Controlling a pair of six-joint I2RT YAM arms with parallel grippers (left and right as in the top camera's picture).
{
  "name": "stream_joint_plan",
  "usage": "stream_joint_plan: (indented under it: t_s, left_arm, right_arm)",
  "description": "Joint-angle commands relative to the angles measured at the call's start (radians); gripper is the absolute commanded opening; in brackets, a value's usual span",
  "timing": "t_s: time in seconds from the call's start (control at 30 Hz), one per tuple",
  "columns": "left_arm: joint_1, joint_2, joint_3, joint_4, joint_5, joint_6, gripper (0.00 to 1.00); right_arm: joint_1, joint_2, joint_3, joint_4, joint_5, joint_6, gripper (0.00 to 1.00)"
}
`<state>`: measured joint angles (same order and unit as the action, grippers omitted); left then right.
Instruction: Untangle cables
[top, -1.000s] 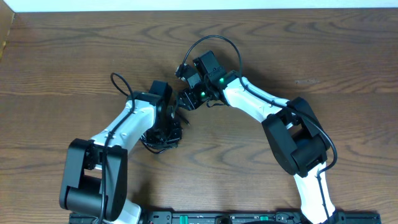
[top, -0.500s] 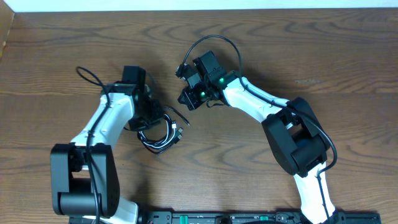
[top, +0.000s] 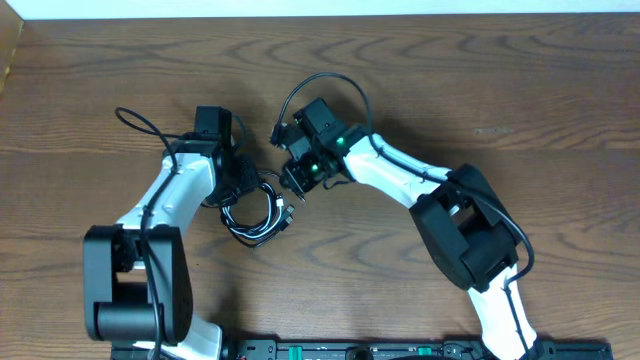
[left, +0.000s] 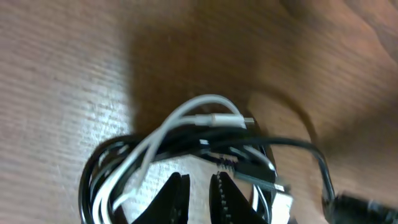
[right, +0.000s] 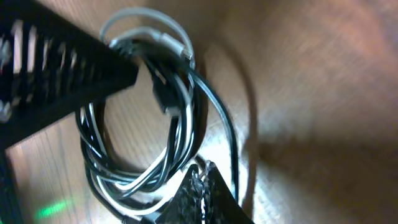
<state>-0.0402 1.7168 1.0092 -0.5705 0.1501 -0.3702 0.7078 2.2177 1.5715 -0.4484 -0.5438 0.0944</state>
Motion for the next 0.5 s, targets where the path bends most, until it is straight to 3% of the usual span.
stream_joint_plan:
  t_s: [0.0,0.37,0.47]
  left_arm:
    - [0.002,0.043,-0.009,0.018,-0.031,-0.010,0.17]
    - [0.002,0.092,-0.009,0.061,-0.032,-0.010,0.17]
    - [0.003,0.092,-0.009,0.062,-0.032,-0.012,0.11]
  right_arm:
    - [0.017,0.011,0.001,-0.016,0.018,-0.005,0.01]
    - [0.063,0.014,-0.004,0.019,0.082,0.006,0.02]
    - [0.073,0.027,-0.004,0.021,0.082,0.006,0.02]
